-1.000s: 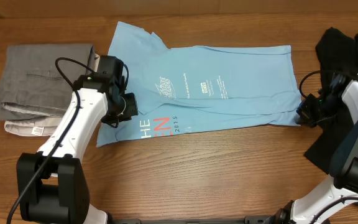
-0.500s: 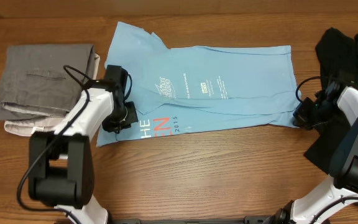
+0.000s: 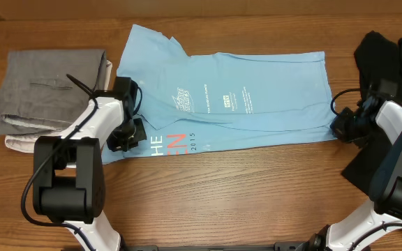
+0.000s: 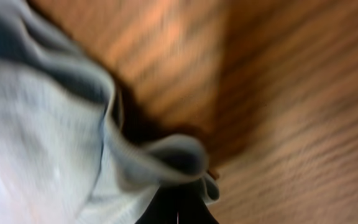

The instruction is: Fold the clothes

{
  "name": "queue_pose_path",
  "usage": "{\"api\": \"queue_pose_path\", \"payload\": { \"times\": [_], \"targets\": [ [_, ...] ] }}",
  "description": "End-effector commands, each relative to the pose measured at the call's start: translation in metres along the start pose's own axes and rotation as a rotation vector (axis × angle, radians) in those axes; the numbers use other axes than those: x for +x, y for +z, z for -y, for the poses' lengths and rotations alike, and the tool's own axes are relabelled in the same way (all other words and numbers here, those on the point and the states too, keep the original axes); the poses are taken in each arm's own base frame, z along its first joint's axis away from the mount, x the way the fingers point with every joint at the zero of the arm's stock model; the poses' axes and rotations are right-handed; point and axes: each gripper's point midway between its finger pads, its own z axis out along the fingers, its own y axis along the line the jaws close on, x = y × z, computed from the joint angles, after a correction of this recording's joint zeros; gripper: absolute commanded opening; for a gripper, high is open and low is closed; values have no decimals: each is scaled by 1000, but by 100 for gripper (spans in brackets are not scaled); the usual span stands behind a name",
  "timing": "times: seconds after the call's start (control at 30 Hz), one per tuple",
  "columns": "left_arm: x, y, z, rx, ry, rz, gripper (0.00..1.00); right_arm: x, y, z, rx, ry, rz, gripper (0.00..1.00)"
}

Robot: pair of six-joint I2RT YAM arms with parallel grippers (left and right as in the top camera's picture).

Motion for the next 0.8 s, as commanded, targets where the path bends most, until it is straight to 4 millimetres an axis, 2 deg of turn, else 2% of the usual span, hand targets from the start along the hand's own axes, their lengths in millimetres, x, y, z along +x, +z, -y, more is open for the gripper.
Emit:
{"api": "queue_pose_path", "payload": {
  "times": [0.0,0.17,0.3,0.5,0.6,0.67,0.77],
  "targets": [
    [-5,11,-29,-94,-34,3,4,-11,7,27,133,23,65,4],
    [0,10,-34,-101,-39,-23,4,-6,6,28,141,24,41,4],
    [-8,-5,-32,-90,-43,-2,4,-13,-6,23,132,24,53,4],
    [-35,-56,-13,30,-56,76,4,-40,-53,-4,46,6,113,4],
    [-47,-92,-3,103,-60,136,6,-42,-79,-21,3,-34,99,4],
    [-50,-110,3,158,-59,165,7,-38,-87,-27,-7,-67,75,4],
    [-48,-126,9,214,-56,186,8,-29,-84,-25,3,-65,42,4]
  ]
}}
